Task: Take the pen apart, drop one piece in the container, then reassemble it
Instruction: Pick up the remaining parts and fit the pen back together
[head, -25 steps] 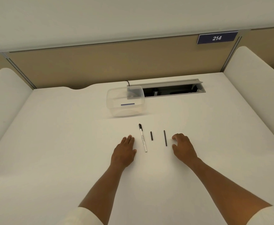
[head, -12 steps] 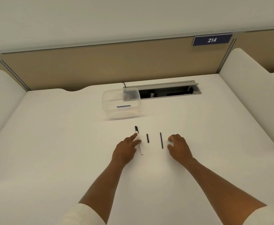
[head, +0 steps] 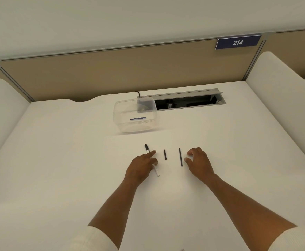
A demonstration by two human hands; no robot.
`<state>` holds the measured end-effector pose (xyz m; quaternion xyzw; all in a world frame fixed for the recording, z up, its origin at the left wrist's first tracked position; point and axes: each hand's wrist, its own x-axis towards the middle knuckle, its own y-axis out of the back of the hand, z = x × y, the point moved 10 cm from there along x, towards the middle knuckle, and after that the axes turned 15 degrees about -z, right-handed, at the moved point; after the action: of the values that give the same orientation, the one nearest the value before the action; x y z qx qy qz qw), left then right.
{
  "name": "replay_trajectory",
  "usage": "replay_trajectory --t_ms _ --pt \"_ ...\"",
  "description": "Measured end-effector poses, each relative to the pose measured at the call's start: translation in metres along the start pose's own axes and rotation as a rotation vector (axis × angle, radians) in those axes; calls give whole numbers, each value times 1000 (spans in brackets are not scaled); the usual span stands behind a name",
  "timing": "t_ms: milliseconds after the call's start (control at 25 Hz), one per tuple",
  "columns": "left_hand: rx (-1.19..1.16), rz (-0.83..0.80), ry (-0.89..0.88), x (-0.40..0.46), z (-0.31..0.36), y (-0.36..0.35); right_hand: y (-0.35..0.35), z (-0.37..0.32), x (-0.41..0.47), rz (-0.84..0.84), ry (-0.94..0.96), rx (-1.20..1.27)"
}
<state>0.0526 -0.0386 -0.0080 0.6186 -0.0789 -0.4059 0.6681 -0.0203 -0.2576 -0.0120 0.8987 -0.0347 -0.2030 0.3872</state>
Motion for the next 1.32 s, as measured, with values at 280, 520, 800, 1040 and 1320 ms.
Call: replay_trajectory --t_ms 280,520,800,1040,1320 --pt "70 42 -35 -1 3 3 -3 -5 9 -8 -12 3" --pt "116 51 -53 -2 5 1 -8 -9 12 -2 -46 -11" --pt "-18 74 -1 -16 -9 7 -12 -25 16 -19 -24 -225" --pt "36 120 41 -22 -4 16 -12 -22 19 -2 -30 -277" --pt "-77 159 101 -30 -15 22 -14 -35 21 -48 8 -586"
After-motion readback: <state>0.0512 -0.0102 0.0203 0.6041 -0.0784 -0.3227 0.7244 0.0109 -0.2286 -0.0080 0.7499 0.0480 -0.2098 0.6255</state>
